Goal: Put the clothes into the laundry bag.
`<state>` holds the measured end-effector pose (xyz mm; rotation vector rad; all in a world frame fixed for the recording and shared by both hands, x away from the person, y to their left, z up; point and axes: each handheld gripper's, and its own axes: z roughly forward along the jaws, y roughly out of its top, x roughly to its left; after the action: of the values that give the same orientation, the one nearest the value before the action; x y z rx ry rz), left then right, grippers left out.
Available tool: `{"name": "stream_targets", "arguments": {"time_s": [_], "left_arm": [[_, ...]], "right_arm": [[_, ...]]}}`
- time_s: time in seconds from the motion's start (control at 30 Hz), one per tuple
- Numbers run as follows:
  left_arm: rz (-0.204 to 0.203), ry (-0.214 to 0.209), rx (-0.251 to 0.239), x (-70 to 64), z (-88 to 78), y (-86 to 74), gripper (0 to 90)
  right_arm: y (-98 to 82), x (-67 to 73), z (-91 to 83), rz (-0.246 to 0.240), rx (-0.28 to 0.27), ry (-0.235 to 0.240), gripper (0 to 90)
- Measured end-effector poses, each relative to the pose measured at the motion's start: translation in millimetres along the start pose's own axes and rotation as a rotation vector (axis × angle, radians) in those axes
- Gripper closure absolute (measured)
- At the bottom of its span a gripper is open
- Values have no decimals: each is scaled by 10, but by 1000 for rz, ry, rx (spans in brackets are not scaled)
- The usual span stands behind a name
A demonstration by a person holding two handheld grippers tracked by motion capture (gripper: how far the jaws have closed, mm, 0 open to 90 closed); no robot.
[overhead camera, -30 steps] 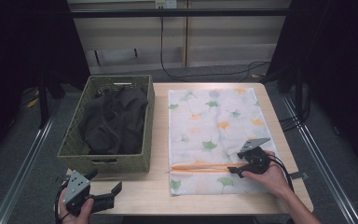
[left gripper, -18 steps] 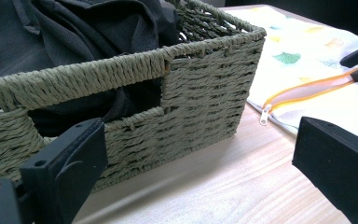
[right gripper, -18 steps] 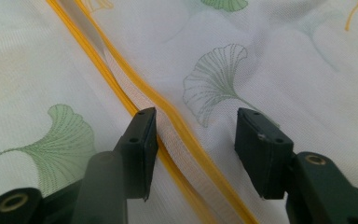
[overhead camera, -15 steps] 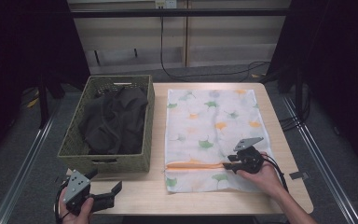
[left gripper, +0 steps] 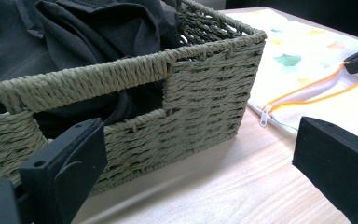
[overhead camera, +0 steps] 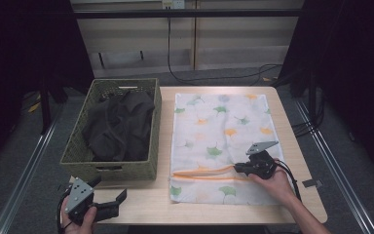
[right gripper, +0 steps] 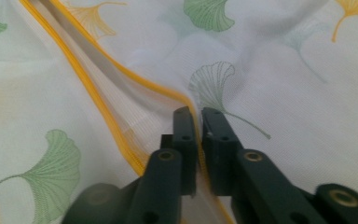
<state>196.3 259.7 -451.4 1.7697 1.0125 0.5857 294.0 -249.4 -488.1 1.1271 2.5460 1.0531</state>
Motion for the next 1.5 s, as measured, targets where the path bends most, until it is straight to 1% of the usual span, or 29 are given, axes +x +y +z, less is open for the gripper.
{"name": "stream_targets", "arguments": {"time_s": [0.03,0.07,0.13,0.17,0.2,0.3,0.4,0.47,0.5,0.53,0.57,0.6,0.73,0.77,0.8,0.93,0.97,1.0,1.13,1.3,1.43,1.47,1.5], "left_arm": [[-8,-2,-5,-4,4,-1,24],[-3,-3,0,0,2,0,23],[-9,-13,-8,2,3,-1,23],[-9,-5,-7,0,2,0,23],[-9,-11,-9,3,2,0,23],[-10,-16,-11,5,6,-1,23],[-12,-16,-11,7,5,0,23],[-13,-20,-13,10,2,-1,22],[-27,-18,-22,7,5,-2,23],[-30,-14,-22,11,1,-1,22],[-31,-19,-24,21,1,-2,23],[-36,-12,-22,22,0,-3,23],[-36,-12,-25,26,-2,-3,23],[-36,-12,-25,26,-2,-3,23],[-37,-11,-27,25,0,-2,23],[-41,-10,-24,29,1,-2,22],[-35,-13,-20,39,-5,-2,22],[-45,2,-25,33,-5,-1,18],[-53,12,-27,46,-14,-5,18],[-51,-2,-22,49,-11,-7,18],[-67,-12,-20,51,-2,-4,18],[-72,-6,-14,52,0,-2,18],[-73,-17,-12,58,2,-3,18]], "right_arm": [[2,5,-8,3,0,1,878],[6,4,-14,-2,-6,-2,882],[15,10,-26,10,-15,9,887],[24,12,-31,6,-28,12,888],[37,21,-43,10,-30,10,889],[71,28,-67,13,-64,8,890],[106,37,-86,21,-87,-7,890],[127,39,-100,22,-103,-8,890],[137,41,-109,22,-109,-10,890],[146,38,-122,24,-119,-10,890],[155,36,-133,32,-130,-7,890],[165,34,-146,32,-136,-13,890],[218,24,-222,35,-171,-29,890],[218,24,-222,35,-171,-29,890],[259,16,-256,40,-193,-36,890],[351,9,-318,39,-239,-48,890],[377,7,-340,37,-251,-51,890],[402,6,-359,40,-266,-54,890],[484,-9,-428,41,-312,-59,890],[562,-16,-469,43,-358,-65,891],[631,-17,-500,41,-392,-69,891],[649,-17,-509,44,-400,-67,891],[669,-19,-513,40,-406,-69,891]]}}
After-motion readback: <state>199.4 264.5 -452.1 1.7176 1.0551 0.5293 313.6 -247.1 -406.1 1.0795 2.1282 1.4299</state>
